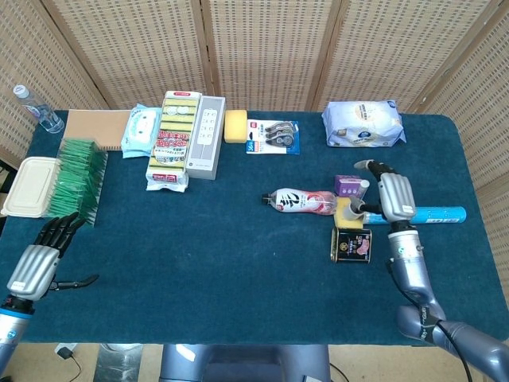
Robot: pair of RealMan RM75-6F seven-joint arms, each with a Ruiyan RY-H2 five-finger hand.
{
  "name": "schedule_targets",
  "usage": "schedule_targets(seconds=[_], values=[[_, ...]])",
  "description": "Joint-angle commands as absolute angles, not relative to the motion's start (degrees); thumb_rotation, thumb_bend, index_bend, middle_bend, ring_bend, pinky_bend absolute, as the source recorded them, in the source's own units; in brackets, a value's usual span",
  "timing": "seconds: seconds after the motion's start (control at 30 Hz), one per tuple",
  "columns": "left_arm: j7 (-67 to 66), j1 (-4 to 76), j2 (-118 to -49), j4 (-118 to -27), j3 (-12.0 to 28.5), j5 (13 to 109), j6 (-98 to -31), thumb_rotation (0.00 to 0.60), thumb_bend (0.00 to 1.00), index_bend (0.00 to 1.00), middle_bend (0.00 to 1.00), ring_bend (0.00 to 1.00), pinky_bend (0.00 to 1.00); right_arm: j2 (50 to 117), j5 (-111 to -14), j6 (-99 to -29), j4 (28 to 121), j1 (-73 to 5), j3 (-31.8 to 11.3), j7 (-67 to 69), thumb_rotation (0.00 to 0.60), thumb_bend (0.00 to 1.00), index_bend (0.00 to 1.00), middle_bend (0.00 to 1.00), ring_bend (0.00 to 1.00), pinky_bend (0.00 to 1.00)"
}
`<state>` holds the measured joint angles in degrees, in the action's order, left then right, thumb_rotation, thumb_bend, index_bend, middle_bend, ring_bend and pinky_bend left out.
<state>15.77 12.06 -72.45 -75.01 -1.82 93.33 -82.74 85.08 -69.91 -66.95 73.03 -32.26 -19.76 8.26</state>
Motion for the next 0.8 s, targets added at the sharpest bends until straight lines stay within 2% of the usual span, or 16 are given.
schedule_targets(seconds=[0.03, 0.2, 0.47, 0.8], values=[[15.9, 12.2, -72.4, -74.9, -1.9, 93.5, -82.7, 0.381, 0.0, 0.0, 0.0, 0.0, 0.03, 83.6, -69.9, -68.2, 74.9, -31.5, -20.2, 7.1, 0.6, 0.28, 0.29, 0.33, 0.31, 0.33], [16.4, 12.5, -72.4, -74.7, -2.0, 94.0, -82.6, 0.379, 0.0, 0.0, 0.0, 0.0, 0.03, 80.9, -70.6, -71.0, 78.8, -29.6, -19.6, 4.5, 0.6, 0.28, 0.29, 0.33, 0.31, 0.33], [17.1, 13.1, -72.2, -74.3, -2.1, 94.7, -82.5, 0.375, 0.0, 0.0, 0.0, 0.0, 0.03, 75.1, -69.7, -73.9, 85.9, -24.6, -16.3, -2.1, 0.6, 0.28, 0.29, 0.3, 0.28, 0.3], [17.5, 14.4, -72.0, -73.9, -2.1, 95.5, -81.5, 0.378, 0.0, 0.0, 0.0, 0.0, 0.03, 69.4, -72.5, -79.9, 92.9, -16.9, -11.3, -2.6, 0.6, 0.28, 0.28, 0.3, 0.28, 0.3]])
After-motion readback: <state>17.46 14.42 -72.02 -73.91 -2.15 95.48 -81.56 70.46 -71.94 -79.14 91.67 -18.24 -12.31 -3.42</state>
